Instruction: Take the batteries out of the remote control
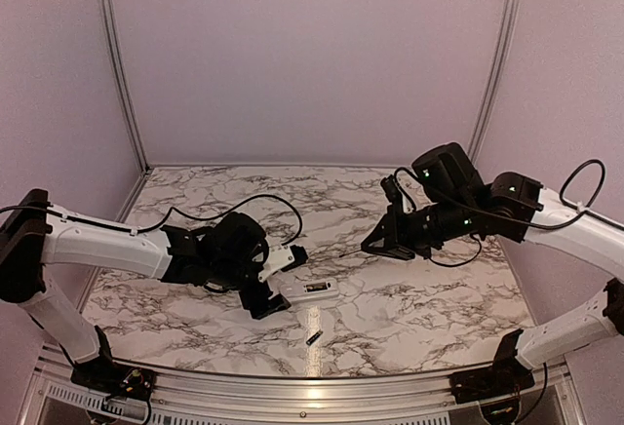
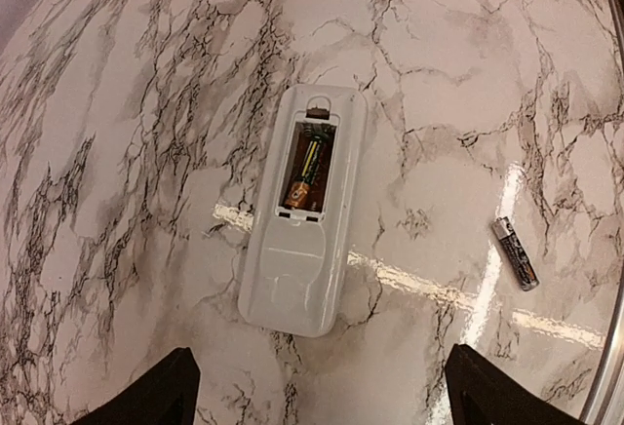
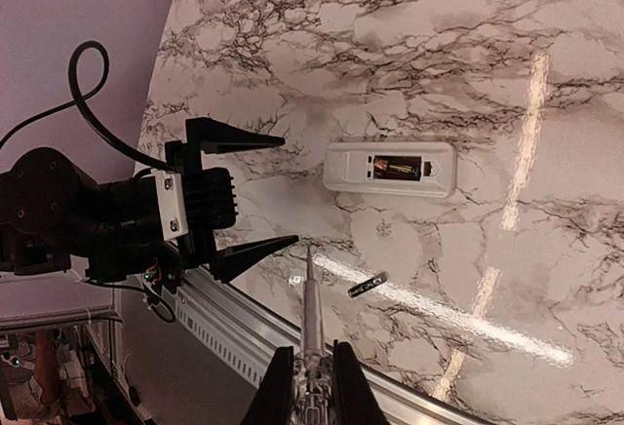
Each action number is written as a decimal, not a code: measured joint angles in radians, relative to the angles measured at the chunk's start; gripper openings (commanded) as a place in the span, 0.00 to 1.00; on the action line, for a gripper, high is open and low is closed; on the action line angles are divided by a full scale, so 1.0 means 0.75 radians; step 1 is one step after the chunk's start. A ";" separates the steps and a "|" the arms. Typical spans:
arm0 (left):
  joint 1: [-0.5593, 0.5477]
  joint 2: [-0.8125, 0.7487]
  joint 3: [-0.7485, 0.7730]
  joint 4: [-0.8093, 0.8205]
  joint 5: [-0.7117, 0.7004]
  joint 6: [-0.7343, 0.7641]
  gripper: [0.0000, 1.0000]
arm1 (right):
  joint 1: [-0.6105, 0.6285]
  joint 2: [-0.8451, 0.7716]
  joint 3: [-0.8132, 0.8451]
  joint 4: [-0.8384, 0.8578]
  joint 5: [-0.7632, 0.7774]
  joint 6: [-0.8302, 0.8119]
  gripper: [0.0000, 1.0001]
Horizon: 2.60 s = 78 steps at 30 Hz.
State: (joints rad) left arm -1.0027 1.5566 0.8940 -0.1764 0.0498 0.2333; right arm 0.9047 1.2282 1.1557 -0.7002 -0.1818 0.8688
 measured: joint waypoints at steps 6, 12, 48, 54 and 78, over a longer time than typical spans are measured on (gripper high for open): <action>0.000 0.162 0.064 0.041 -0.001 0.063 0.87 | 0.000 -0.105 -0.013 -0.037 0.023 0.028 0.00; 0.001 0.305 0.160 0.069 0.004 0.102 0.80 | -0.001 -0.200 -0.080 -0.060 0.042 0.070 0.00; 0.083 0.494 0.297 -0.011 0.181 0.025 0.32 | -0.007 -0.207 -0.101 -0.104 0.047 0.087 0.00; 0.011 0.318 0.140 -0.004 0.070 -0.195 0.31 | -0.025 -0.161 -0.101 -0.074 0.045 0.072 0.00; -0.245 0.257 0.158 -0.072 -0.242 -1.154 0.39 | -0.052 -0.027 -0.098 -0.003 -0.026 0.024 0.00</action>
State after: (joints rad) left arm -1.1866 1.7496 1.0122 -0.2302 -0.1318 -0.6323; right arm 0.8654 1.2079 1.0821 -0.7021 -0.2016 0.8867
